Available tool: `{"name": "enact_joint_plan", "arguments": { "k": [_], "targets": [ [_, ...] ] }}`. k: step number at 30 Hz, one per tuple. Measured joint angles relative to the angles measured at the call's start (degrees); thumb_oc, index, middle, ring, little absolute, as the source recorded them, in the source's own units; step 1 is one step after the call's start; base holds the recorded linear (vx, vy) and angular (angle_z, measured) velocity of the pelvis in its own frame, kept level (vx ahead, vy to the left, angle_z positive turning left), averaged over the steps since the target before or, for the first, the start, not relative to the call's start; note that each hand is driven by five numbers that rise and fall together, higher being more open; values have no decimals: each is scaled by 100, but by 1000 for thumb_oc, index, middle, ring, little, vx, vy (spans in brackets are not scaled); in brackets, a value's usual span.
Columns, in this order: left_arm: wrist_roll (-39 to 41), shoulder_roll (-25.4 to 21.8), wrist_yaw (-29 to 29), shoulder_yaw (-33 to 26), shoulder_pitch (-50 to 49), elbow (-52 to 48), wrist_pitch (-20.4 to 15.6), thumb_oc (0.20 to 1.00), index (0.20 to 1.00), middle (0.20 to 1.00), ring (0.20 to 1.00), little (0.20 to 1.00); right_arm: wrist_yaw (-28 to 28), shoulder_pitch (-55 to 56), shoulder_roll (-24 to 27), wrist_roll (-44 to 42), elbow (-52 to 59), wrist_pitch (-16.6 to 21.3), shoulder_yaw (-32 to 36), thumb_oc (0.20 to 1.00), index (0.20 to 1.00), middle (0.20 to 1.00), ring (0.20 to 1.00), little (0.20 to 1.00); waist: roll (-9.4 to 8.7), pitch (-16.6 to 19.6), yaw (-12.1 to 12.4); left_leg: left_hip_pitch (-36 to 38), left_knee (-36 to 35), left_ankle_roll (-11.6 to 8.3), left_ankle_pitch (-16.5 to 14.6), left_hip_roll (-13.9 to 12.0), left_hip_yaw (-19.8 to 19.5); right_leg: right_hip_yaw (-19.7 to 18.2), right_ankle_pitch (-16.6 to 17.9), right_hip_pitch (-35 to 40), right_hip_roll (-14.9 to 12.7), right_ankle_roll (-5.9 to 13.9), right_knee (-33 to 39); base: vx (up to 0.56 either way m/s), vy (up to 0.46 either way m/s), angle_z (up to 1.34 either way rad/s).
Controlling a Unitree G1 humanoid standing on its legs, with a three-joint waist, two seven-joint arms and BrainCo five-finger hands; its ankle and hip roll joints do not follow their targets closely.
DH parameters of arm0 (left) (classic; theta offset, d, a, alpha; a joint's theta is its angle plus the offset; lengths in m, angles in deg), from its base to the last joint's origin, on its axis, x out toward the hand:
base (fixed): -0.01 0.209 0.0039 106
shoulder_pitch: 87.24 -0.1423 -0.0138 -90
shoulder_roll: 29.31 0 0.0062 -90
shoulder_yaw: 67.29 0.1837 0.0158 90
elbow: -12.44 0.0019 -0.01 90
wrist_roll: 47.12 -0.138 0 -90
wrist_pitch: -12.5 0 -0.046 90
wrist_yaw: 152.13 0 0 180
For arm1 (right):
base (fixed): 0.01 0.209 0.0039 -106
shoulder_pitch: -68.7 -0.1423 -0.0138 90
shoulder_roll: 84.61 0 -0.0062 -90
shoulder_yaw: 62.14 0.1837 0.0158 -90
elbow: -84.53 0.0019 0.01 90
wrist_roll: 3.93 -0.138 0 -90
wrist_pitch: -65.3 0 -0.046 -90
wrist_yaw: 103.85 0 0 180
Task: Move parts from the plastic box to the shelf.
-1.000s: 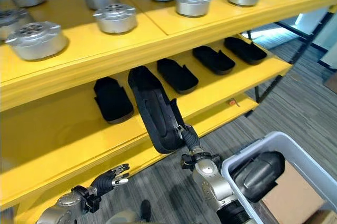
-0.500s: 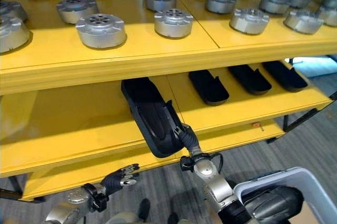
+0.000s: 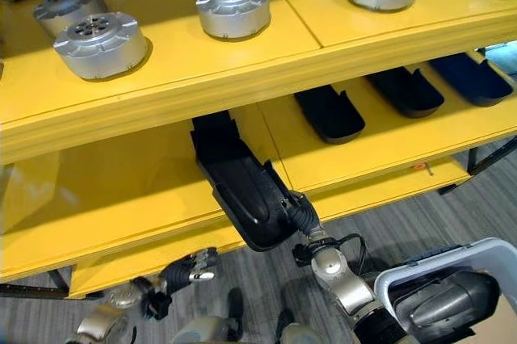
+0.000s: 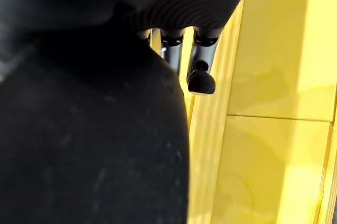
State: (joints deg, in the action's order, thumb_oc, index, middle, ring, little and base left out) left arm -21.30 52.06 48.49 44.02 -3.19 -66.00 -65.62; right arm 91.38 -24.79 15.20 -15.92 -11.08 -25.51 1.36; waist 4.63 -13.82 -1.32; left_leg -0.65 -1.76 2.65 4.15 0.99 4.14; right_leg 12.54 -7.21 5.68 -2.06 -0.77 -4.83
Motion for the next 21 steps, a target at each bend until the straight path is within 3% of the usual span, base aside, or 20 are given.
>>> {"name": "enact_joint_plan", "arguments": {
  "k": [2, 3, 4, 5, 6, 8, 9, 10, 11, 12, 13, 16, 18, 19, 21],
  "targets": [
    [-16, -8, -4, -50, -22, -1, 7, 1000, 1000, 1000, 1000, 1000, -127, -6, 9, 0, 19, 7, 118, 200, 200, 200, 200, 200, 27, -18, -2, -16, -33, -63, -58, 31, 26, -29, -48, -89, -70, 13, -133, -15, 268, -1],
    [-34, -38, -16, -98, -38, 29, 8, 1000, 1000, 1000, 1000, 1000, -184, -12, 32, 5, 28, 6, 159, 200, 200, 200, 200, 200, -4, -52, 37, -36, 65, -207, -278, 12, 242, -62, -24, -83, -168, -16, -121, -25, 362, -4],
    [-69, -105, -23, -116, 11, 234, 9, 1000, 1000, 1000, 1000, 1000, -212, -16, 37, 34, 40, 3, 179, 200, 200, 200, 200, 200, -203, -172, 3, -166, 603, -252, -476, -58, 582, -7, 21, -2, -433, -27, -84, -39, 452, 3],
    [-85, -161, -53, -165, 14, 393, 12, 1000, 1000, 1000, 1000, 1000, -217, -12, 54, 43, 98, -5, 182, 200, 200, 200, 200, 200, -342, -192, -63, -314, 1083, -349, -538, -350, 581, 24, 38, -9, -561, -6, -88, -45, 474, 12],
    [-138, -185, -64, -194, 2, 458, 12, 1000, 1000, 1000, 1000, 1000, -232, -13, 125, 51, 190, -5, 185, 200, 200, 200, 200, 200, -371, -197, -106, -389, 1341, -453, -554, -702, 560, 21, 43, -5, -610, 11, -87, -49, 473, 5],
    [-149, -167, -64, -203, -21, 473, 9, 1000, 1000, 1000, 1000, 1000, -339, -13, 209, 48, 262, -1, 331, 200, 200, 200, 200, 200, -280, -158, -203, -324, 1375, -725, -494, -1351, 437, -20, 54, 20, -656, 129, -102, -46, 399, -4],
    [-127, -108, -62, -203, -18, 463, 6, 1000, 1000, 1000, 1000, 1000, -355, 6, 252, 48, 261, -3, 460, 200, 200, 200, 200, 200, -225, -139, -280, -156, 1173, -768, -463, -1455, 433, -27, 65, 49, -760, 196, -125, -50, 400, -4],
    [25, -19, -53, -203, 3, 451, 7, 1000, 1000, 1000, 1000, 1000, -357, 28, 290, 48, 262, -2, 617, 200, 200, 200, 200, 200, -123, -111, -332, 11, 975, -770, -418, -1405, 449, -64, 95, 64, -861, 272, -143, -57, 459, 4],
    [96, 71, -28, -199, 5, 423, 7, 1000, 1000, 1000, 1000, 1000, -346, 33, 413, 52, 301, -2, 771, 200, 200, 200, 200, 200, 56, -72, -422, 129, 775, -707, -178, -1275, 503, -88, 115, 83, -914, 470, -158, -62, 546, 24],
    [69, 147, -12, -219, 84, 452, -8, 1000, 1000, 1000, 1000, 1000, -277, 64, 448, 188, 301, 0, 893, 200, 200, 200, 200, 200, 105, -46, -505, 223, 561, -771, -392, -1125, 634, -58, 149, 83, -1074, 652, -218, -75, 691, 62],
    [31, 161, -40, -148, 153, 447, -149, 1000, 1000, 1000, 1000, 1000, -105, 81, 387, 403, 300, -43, 999, 200, 200, 200, 200, 200, -36, -88, -495, 337, 363, -614, -369, -632, 621, -77, 383, 60, -1547, 785, -382, -62, 648, 63],
    [52, 15, -112, -136, -105, 519, -357, 1000, 1000, 1000, 1000, 1000, -97, 192, 350, 469, 466, -129, 901, 200, 200, 200, 200, 200, -98, -70, -294, 455, 251, -246, -383, -308, 494, -160, 895, -82, -1887, 805, -751, -46, 428, 33],
    [53, -62, -122, -265, -271, 611, -411, 1000, 1000, 1000, 1000, 1000, -114, 288, 245, 489, 563, -140, 886, 200, 200, 200, 200, 200, -141, -29, -158, 554, -52, -60, -285, -265, 408, -371, 502, -233, -1682, 1101, -798, -92, 334, 35],
    [42, -120, -108, -394, -392, 594, -446, 1000, 1000, 1000, 1000, 1000, -111, 398, 165, 491, 687, -185, 927, 200, 200, 200, 200, 200, -230, 13, -28, 532, -136, -28, -223, -228, 340, -314, 514, -192, -1542, 1112, -466, -106, 287, 43],
    [-28, -375, -98, -516, -577, 545, -515, 1000, 1000, 1000, 1000, 1000, -118, 433, -64, 498, 661, -232, 931, 200, 200, 200, 200, 200, -649, 168, 263, 421, -214, -45, -211, 14, 317, 1, 808, -148, -1548, 1035, 51, -118, 301, 31]
  ]
}}
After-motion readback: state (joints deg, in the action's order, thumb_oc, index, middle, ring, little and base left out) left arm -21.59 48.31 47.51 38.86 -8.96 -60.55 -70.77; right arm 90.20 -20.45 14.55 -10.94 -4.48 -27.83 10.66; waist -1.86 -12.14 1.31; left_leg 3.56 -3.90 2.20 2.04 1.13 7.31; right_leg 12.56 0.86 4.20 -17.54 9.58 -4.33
